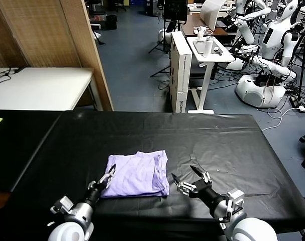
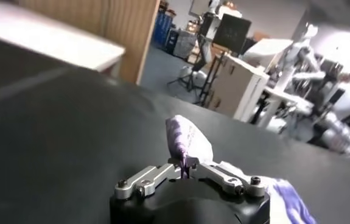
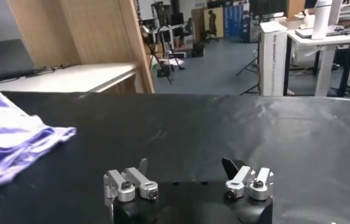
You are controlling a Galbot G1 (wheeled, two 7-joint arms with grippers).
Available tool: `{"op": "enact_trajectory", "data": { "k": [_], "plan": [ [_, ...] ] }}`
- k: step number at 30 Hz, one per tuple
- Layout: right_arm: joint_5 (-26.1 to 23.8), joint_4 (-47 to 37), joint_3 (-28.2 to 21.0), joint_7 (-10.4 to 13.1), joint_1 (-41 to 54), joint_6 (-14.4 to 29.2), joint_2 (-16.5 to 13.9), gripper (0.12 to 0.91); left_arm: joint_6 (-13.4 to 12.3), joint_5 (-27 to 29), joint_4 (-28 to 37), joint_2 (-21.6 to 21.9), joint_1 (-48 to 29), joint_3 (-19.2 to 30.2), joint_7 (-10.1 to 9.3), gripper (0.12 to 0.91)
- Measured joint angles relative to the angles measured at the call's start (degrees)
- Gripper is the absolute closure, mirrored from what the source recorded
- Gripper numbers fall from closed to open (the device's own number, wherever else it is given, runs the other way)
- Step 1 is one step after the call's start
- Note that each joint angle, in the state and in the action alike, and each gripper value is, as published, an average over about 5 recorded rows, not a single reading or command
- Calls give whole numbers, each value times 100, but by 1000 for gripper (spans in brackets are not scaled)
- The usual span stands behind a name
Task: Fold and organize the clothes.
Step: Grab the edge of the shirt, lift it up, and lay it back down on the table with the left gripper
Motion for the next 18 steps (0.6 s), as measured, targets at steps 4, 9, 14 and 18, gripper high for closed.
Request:
{"op": "enact_trajectory", "data": {
  "k": [4,9,14,18],
  "plan": [
    [-2,7,-7,-1,0,-1,-4,118,0,-47,8,-9,11,0,2,123],
    [-7,14,-12,-2,1,-2,-13,118,7,-120,23,-32,17,-2,2,123],
    [-15,15,-25,-2,18,-2,-15,118,25,-173,56,-61,9,-3,3,133],
    [-26,14,-32,-2,31,-2,-14,118,63,-197,44,-63,7,-3,3,259]
  ]
}}
